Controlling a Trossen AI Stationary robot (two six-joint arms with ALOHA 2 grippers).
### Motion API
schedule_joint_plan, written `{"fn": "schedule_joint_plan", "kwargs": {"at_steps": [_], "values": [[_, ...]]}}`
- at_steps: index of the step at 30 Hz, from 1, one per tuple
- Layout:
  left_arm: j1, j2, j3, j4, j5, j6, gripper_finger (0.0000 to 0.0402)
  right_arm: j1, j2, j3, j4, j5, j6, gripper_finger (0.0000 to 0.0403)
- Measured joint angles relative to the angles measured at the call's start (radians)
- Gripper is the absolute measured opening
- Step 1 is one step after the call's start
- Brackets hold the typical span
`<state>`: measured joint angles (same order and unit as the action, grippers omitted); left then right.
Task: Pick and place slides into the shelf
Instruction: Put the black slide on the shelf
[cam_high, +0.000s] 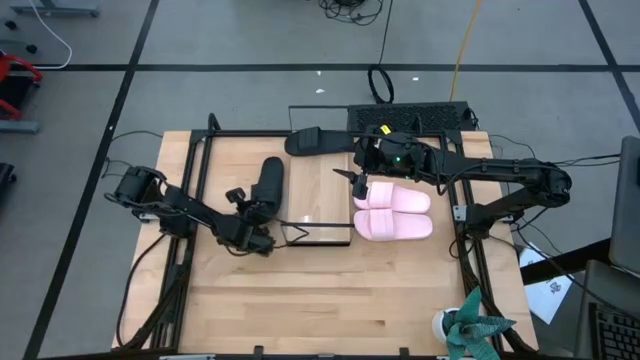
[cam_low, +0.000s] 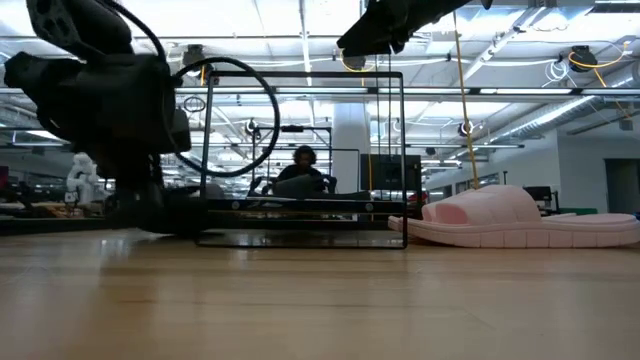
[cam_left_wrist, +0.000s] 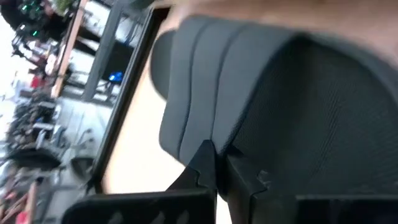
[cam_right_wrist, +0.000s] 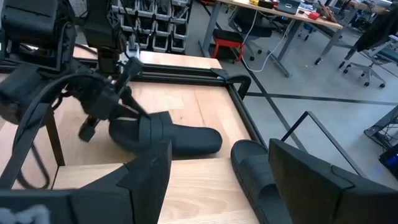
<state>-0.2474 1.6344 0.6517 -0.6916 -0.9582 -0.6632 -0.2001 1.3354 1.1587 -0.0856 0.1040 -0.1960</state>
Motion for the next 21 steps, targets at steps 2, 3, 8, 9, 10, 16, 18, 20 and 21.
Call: {"fn": "schedule_joint_plan", "kwargs": {"at_steps": [2, 3, 8, 9, 10, 16, 18, 20, 21], "values": [[-0.004, 0.000, 0.018, -0.120, 0.007, -0.070, 0.0003, 0.000, 0.000, 0.000, 0.000, 0.000, 0.000, 0.0258], [-0.011, 0.000, 0.030, -0.190, 0.010, -0.104, 0.0003, 0.000, 0.000, 0.000, 0.000, 0.000, 0.000, 0.0258], [-0.062, -0.021, 0.087, -0.483, 0.025, -0.291, 0.0001, 0.000, 0.000, 0.000, 0.000, 0.000, 0.000, 0.0258], [-0.075, -0.032, 0.094, -0.528, 0.033, -0.328, 0.0001, 0.000, 0.000, 0.000, 0.000, 0.000, 0.000, 0.0258], [-0.092, -0.048, 0.101, -0.577, 0.040, -0.365, 0.0001, 0.000, 0.000, 0.000, 0.000, 0.000, 0.001, 0.0258], [-0.185, -0.166, 0.176, -0.837, 0.031, -0.580, 0.0001, 0.000, 0.000, 0.001, 0.007, 0.000, 0.001, 0.0258], [-0.211, -0.197, 0.207, -0.882, 0.025, -0.628, 0.0001, 0.000, 0.000, 0.001, 0.007, 0.000, 0.001, 0.0258], [-0.227, -0.230, 0.234, -0.874, 0.019, -0.582, 0.0000, 0.000, 0.000, 0.001, 0.007, 0.000, 0.001, 0.0258], [-0.232, -0.241, 0.249, -0.878, 0.018, -0.569, 0.0000, 0.000, 0.000, 0.001, 0.007, 0.000, 0.001, 0.0258]]}}
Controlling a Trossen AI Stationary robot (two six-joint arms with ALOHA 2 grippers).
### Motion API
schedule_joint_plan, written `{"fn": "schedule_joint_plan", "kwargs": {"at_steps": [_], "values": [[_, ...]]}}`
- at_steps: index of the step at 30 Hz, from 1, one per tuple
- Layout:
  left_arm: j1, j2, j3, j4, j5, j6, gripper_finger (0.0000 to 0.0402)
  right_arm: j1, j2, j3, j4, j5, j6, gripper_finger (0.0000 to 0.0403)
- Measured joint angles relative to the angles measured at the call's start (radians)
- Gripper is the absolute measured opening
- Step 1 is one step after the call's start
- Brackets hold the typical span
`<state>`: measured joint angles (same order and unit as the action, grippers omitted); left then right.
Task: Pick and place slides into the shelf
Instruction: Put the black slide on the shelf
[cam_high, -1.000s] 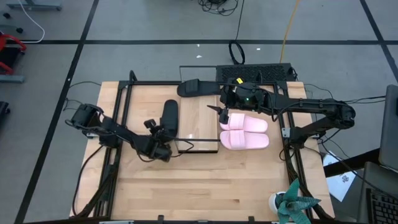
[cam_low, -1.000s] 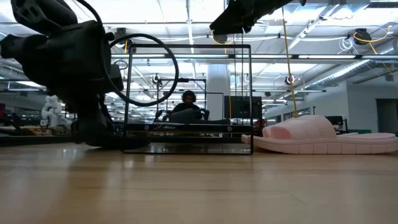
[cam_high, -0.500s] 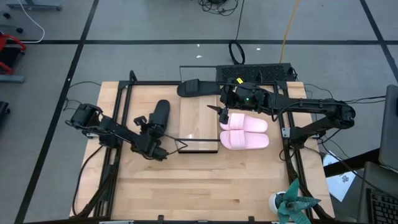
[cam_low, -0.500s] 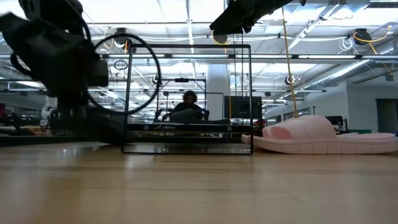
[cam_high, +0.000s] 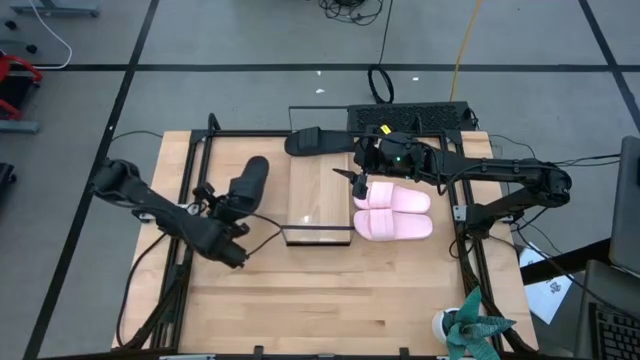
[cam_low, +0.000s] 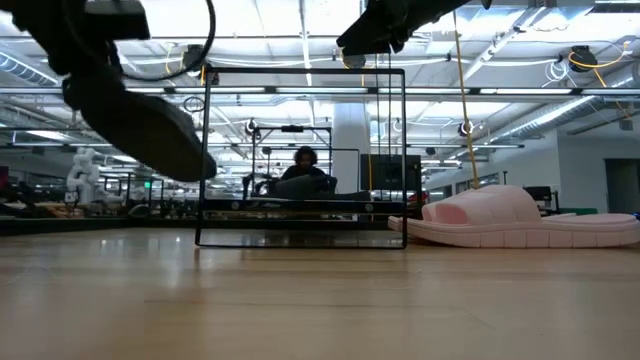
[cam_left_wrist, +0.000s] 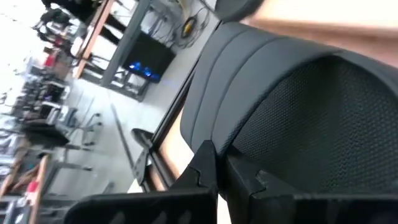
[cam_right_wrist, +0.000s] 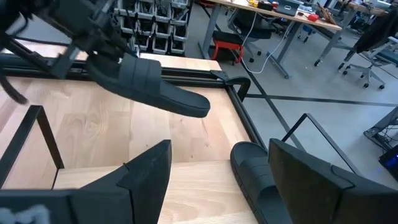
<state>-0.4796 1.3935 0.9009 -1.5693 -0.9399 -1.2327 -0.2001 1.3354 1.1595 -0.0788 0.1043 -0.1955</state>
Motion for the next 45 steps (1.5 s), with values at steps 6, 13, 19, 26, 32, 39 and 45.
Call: {"fn": "schedule_joint_plan", "kwargs": {"at_steps": [6, 13, 19, 26, 32, 39, 45], "values": [[0.001, -0.007, 0.107, -0.001, -0.051, 0.129, 0.0000, 0.000, 0.000, 0.000, 0.000, 0.000, 0.000, 0.0258], [0.032, -0.006, 0.249, -0.002, -0.129, 0.332, 0.0000, -0.001, -0.002, 0.000, -0.003, 0.000, -0.004, 0.0258], [0.075, -0.006, 0.417, -0.002, -0.267, 0.538, 0.0000, -0.001, -0.003, 0.000, -0.002, 0.000, -0.018, 0.0258], [0.111, -0.006, 0.580, 0.031, -0.350, 0.744, 0.0000, -0.004, -0.041, 0.000, 0.027, -0.047, -0.058, 0.0258], [0.120, -0.007, 0.628, 0.177, -0.401, 0.982, 0.0000, -0.051, -0.089, 0.001, 0.210, -0.315, 0.084, 0.0258], [0.154, -0.006, 0.627, 0.404, -0.399, 1.256, 0.0000, -0.135, -0.095, 0.030, 0.291, -0.587, 0.272, 0.0258], [0.165, -0.006, 0.627, 0.543, -0.400, 1.435, 0.0000, -0.212, -0.094, 0.066, 0.289, -0.660, 0.423, 0.0258]]}}
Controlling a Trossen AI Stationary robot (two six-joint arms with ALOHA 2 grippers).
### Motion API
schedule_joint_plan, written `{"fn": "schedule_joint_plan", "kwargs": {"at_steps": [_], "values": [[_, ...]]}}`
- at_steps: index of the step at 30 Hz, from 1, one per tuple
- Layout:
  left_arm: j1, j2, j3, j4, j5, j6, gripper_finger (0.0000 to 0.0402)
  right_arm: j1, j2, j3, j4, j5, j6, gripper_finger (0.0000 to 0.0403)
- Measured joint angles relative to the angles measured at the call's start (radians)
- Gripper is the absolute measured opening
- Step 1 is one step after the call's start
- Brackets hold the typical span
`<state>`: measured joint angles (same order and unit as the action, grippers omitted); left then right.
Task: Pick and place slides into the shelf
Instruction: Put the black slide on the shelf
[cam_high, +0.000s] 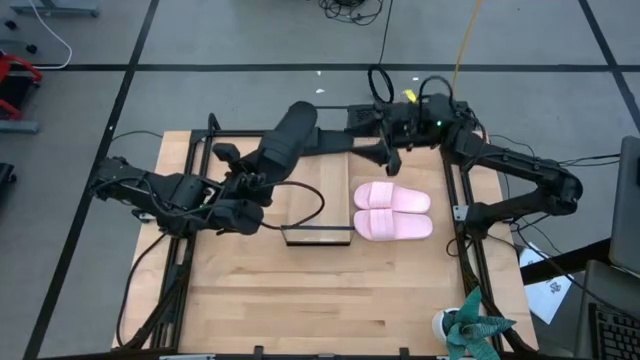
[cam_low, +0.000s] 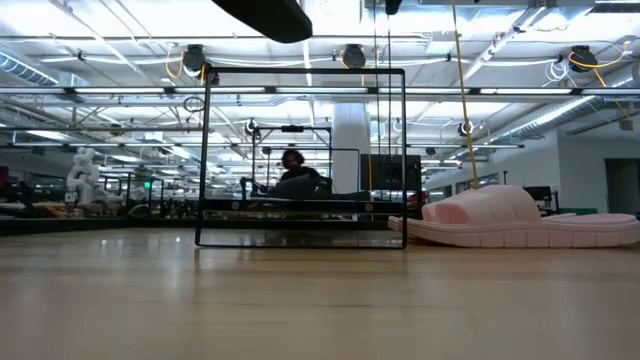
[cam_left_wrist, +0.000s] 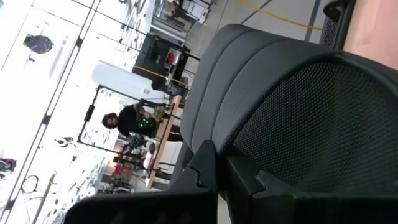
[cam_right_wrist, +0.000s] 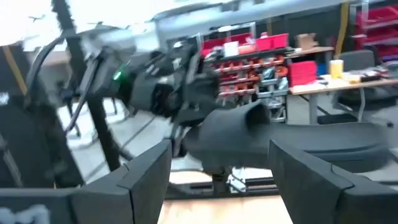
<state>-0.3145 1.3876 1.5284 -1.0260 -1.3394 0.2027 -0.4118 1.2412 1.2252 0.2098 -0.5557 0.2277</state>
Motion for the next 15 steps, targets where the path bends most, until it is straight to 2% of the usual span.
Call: {"fn": "schedule_joint_plan", "kwargs": {"at_steps": [5, 11, 15], "values": [[0.000, 0.000, 0.000, 0.057, 0.000, 0.096, 0.0000, -0.083, 0.001, 0.006, -0.005, -0.004, 0.129, 0.0258], [0.000, 0.000, 0.000, 0.115, 0.028, 0.161, 0.0000, -0.131, 0.020, 0.006, 0.079, -0.194, 0.327, 0.0258], [0.000, 0.000, 0.000, 0.169, 0.037, 0.205, 0.0000, -0.098, 0.051, 0.018, 0.122, -0.206, 0.254, 0.0258]]}}
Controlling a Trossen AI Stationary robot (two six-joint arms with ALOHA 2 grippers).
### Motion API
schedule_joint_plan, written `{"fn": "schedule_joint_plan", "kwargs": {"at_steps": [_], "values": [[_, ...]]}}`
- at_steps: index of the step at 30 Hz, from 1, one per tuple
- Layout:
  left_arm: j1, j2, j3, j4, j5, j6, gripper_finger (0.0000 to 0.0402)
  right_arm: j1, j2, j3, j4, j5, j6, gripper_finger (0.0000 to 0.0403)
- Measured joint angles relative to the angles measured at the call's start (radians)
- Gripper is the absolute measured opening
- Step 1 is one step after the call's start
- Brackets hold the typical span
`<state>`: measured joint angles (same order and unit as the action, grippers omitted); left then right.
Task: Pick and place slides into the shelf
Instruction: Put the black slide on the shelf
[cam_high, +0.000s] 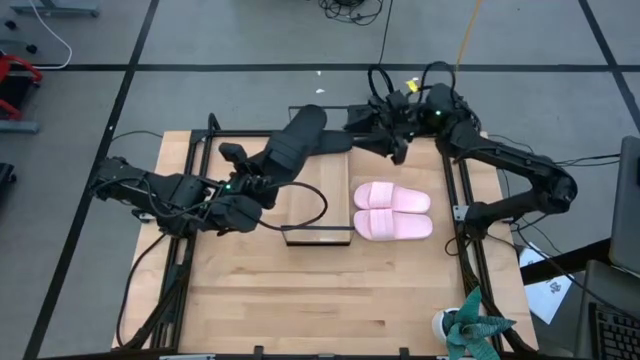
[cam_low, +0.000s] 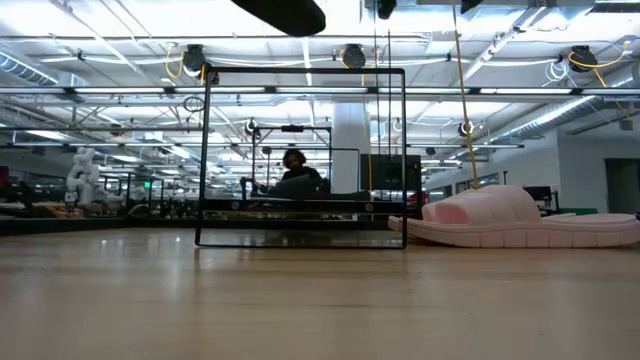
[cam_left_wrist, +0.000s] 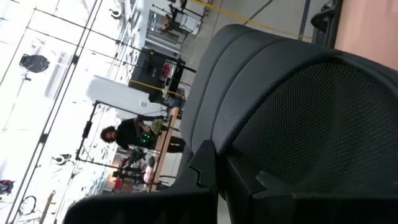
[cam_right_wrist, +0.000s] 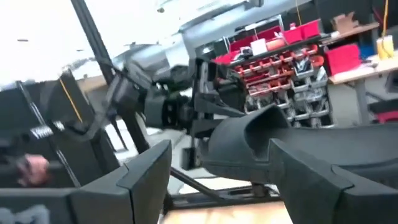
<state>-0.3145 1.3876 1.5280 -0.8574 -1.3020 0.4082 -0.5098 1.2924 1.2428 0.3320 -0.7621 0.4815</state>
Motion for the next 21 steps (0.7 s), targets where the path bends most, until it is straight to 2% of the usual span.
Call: {"fn": "schedule_joint_plan", "kwargs": {"at_steps": [7, 12, 16, 21], "values": [[0.000, 0.000, 0.000, 0.014, 0.017, 0.009, 0.0000, 0.069, 0.094, 0.122, -0.122, 0.013, -0.252, 0.0247], [0.003, 0.000, 0.000, 0.019, 0.021, 0.009, 0.0000, 0.110, 0.170, 0.246, -0.301, 0.062, -0.424, 0.0237], [0.010, 0.000, 0.000, 0.022, 0.022, 0.009, 0.0000, 0.126, 0.212, 0.314, -0.385, 0.086, -0.492, 0.0237], [0.013, 0.000, 0.000, 0.023, 0.040, 0.010, 0.0000, 0.125, 0.229, 0.328, -0.398, 0.111, -0.521, 0.0249]]}}
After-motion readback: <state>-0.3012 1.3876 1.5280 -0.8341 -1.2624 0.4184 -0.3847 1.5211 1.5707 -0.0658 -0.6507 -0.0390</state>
